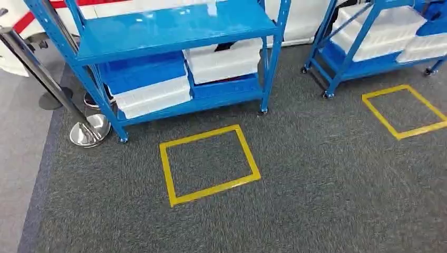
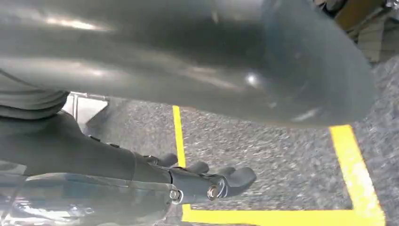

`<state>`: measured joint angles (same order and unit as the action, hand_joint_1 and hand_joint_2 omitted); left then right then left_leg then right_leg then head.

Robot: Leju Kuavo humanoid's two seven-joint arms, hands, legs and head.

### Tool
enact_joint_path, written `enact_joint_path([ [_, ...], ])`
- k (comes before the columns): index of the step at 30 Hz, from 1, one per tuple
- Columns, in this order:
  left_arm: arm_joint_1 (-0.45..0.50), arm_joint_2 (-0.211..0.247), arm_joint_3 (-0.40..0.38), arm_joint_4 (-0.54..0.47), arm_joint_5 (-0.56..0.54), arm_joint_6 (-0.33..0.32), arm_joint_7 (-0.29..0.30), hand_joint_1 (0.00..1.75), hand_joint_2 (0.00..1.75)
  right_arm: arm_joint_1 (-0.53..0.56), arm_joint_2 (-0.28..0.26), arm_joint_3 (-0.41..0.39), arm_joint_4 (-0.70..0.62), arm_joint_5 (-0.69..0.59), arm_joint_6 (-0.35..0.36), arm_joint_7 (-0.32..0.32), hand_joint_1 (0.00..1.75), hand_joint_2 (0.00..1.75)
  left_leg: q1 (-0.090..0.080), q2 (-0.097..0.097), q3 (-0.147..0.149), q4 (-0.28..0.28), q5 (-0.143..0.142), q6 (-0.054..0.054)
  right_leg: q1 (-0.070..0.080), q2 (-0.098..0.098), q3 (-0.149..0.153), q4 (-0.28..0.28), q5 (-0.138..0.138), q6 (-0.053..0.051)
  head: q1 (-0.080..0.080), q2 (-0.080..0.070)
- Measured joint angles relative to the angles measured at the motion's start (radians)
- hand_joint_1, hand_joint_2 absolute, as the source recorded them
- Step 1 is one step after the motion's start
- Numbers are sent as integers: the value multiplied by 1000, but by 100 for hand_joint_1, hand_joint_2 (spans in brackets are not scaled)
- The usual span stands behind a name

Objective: Take the parts from the cabinet and place them on the table.

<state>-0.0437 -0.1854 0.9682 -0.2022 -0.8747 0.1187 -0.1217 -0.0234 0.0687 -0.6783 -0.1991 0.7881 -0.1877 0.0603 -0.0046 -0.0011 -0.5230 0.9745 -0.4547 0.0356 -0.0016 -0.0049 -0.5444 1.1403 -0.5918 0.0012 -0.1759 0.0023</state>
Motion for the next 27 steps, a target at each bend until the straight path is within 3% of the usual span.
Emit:
enact_joint_path([
  [2, -1, 0, 1, 0, 0, 0, 0, 0, 0, 1, -1, -2, 0, 2, 0, -1, 0, 0, 0, -2, 2, 1, -6, 0, -10, 3, -92, 139, -57, 11, 0, 0],
  [3, 0, 0, 2, 0, 0, 0, 0, 0, 0, 1, -2, -2, 0, 6, 0, -1, 0, 0, 3, -4, 4, 1, -9, -3, -15, 3, -119, 168, -54, 17, 0, 0],
  [4, 1, 0, 2, 0, 0, 0, 0, 0, 0, 2, -3, -2, 0, 10, 1, -1, 0, 0, 6, -11, 10, 2, -13, -8, -20, 3, -123, 152, -28, 24, 0, 0],
  [5, 2, 0, 2, 0, 0, 0, 1, 0, 0, 3, -4, -2, 0, 15, 1, -1, 0, 0, 11, -21, 17, 5, -19, -15, -26, 3, -105, 94, 22, 31, 0, 0],
  [6, 1, 0, 3, 0, 0, -1, 2, 0, 0, 7, -4, -2, 0, 21, 2, 0, 0, 0, 16, -30, 25, 9, -26, -24, -33, 8, -69, 2, 88, 39, 0, 0],
  [7, 0, 0, 3, 0, 0, -1, 2, 0, 0, 11, -5, -2, 1, 26, 6, 1, 0, 0, 19, -38, 29, 14, -35, -31, -41, 29, -35, -88, 145, 47, 0, 0],
  [8, -1, 0, 3, 0, 0, -1, 3, 0, 0, 15, -4, -2, 3, 32, 9, 2, 0, 0, 20, -44, 25, 18, -40, -39, -42, 73, -32, -99, 116, 46, 0, 0],
  [9, -6, 0, 3, 0, 0, -1, 4, 0, 0, 15, -5, -2, 5, 37, 11, 2, 0, 0, 22, -54, 19, 27, -42, -43, -34, 73, -38, -97, 62, 25, -1, 0],
  [10, -8, 0, 3, 0, 0, -1, 4, 0, 0, 15, -6, -1, 5, 41, 14, 2, 0, 0, 21, -60, 9, 27, -46, -52, -31, 68, -35, -97, 92, 13, -1, 0],
  [11, -6, 0, 4, 2, 0, -1, 4, 0, 0, 15, -7, 0, 5, 48, 16, 3, 0, 0, 20, -69, 18, 42, -42, -61, -32, 58, -32, -98, 105, 5, -1, 0],
  [12, -4, 0, 4, 2, 0, 0, 5, 0, 0, 15, -7, 3, 6, 53, 20, 7, 0, 0, 19, -71, 22, 39, -43, -65, -31, 43, -23, -99, 100, -5, -1, 0],
  [13, -4, 1, 5, 2, 0, 0, 5, 0, 0, 14, -7, 5, 6, 56, 20, 7, 0, 0, 23, -58, 18, 46, -53, -66, -32, 33, -12, -104, 103, -12, -1, 0],
  [14, -5, 1, 5, 2, 0, 0, 5, 0, 0, 13, -7, 6, 6, 56, 22, 8, 0, 0, 22, -30, 3, 78, -69, -67, -31, 23, -6, -104, 100, -17, -1, 0],
  [15, -8, 1, 5, 3, 0, 0, 5, 0, 0, 13, -8, 6, 6, 57, 24, 8, 0, 0, 21, -18, -33, 140, -99, -70, -28, 13, -4, -104, 97, -22, -1, 0],
  [17, -9, 1, 6, 3, 0, 0, 5, 0, 0, 13, -8, 10, 6, 59, 26, 8, 0, 0, 21, -12, -125, 290, -158, -69, -20, -9, 0, -104, 89, -30, -1, 0],
  [18, -7, 1, 6, 3, 0, 0, 5, 0, 0, 11, -8, 11, 6, 60, 27, 8, 0, 0, 21, -12, -161, 340, -163, -67, -17, -18, 4, -104, 84, -32, -1, 0],
  [19, -3, 1, 7, 4, 0, 0, 5, 0, 0, 10, -9, 13, 6, 61, 28, 8, 0, 0, 21, -12, -173, 341, -147, -68, -13, -26, 10, -104, 79, -33, -1, 0],
  [21, 2, 1, 8, 4, 0, 0, 5, 0, 0, 7, -9, 15, 6, 64, 31, 8, 0, 0, 15, -4, -135, 222, -53, -54, -7, -45, 31, -104, 64, -33, -1, 0],
  [22, 2, 1, 9, 4, 0, 0, 5, 0, 0, 7, -9, 18, 6, 66, 34, 8, 0, 0, 8, 12, -102, 136, 0, -39, -4, -55, 43, -105, 57, -33, -1, 0],
  [23, 2, 2, 9, 4, 0, 0, 5, 0, 0, 11, -8, 21, 6, 68, 37, 8, 0, 0, -4, 57, -80, 76, 23, -23, -5, -65, 48, -107, 50, -31, -1, 0],
  [24, 0, 3, 10, 4, 0, 0, 5, 0, 0, 11, -8, 22, 10, 69, 40, 8, 0, 0, -11, 72, -90, 78, -30, -25, 1, -71, 52, -104, 46, -26, -1, 0],
  [25, -3, 3, 10, 5, 0, 0, 5, 0, 0, 8, -9, 22, 10, 71, 41, 8, 0, 0, -11, 69, -88, 79, -35, -26, 0, -79, 49, -105, 40, -17, -1, 0],
  [26, -1, 3, 10, 5, 0, 0, 5, 0, 0, 5, -10, 24, 10, 72, 43, 8, 0, 0, -13, 64, -85, 75, -6, -20, -1, -88, 54, -107, 36, -11, -1, 0],
  [27, 3, 3, 10, 5, 0, 0, 5, 0, 0, 3, -10, 24, 10, 74, 43, 8, 0, 0, -13, 54, -84, 76, 0, -15, 0, -97, 63, -111, 32, -6, -1, 0],
])
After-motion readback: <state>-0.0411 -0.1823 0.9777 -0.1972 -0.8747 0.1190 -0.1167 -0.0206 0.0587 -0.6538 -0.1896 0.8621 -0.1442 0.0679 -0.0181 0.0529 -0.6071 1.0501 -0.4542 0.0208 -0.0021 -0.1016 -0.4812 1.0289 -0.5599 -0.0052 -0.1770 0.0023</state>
